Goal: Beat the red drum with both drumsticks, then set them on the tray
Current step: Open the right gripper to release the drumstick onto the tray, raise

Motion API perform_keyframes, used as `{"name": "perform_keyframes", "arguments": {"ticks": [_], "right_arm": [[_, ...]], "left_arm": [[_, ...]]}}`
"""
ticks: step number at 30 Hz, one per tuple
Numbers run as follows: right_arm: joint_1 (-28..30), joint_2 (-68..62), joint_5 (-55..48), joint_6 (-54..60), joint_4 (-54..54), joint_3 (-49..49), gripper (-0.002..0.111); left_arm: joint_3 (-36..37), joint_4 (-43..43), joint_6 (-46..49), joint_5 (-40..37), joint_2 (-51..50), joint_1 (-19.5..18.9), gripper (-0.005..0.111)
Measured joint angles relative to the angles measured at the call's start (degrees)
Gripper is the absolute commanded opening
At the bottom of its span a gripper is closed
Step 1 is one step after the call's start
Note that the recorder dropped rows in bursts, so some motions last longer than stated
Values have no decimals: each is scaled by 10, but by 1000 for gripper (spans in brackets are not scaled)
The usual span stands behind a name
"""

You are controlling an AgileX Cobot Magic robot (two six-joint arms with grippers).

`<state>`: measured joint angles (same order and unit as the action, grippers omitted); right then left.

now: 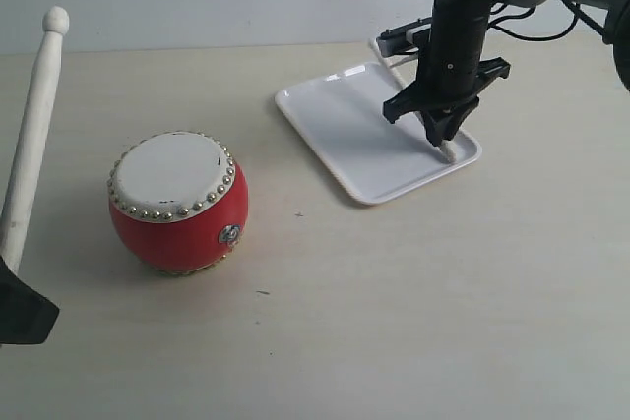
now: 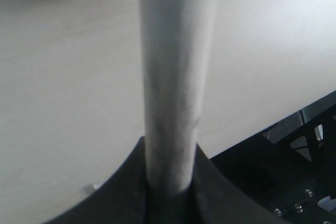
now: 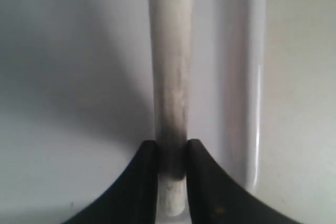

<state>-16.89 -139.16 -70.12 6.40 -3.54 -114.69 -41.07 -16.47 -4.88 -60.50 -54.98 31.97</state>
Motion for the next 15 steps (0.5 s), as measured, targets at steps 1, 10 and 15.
{"name": "perform_keyframes", "arguments": {"ticks": [1,10,15], "right_arm": [[0,-4,0,0,0,0,0],[0,-8,0,1,0,0,1],[0,-8,0,-2,1,0,19]], "left_arm": [[0,0,0,1,0,0,0],[0,0,0,8,0,0,0],[0,0,0,13,0,0,0]]}}
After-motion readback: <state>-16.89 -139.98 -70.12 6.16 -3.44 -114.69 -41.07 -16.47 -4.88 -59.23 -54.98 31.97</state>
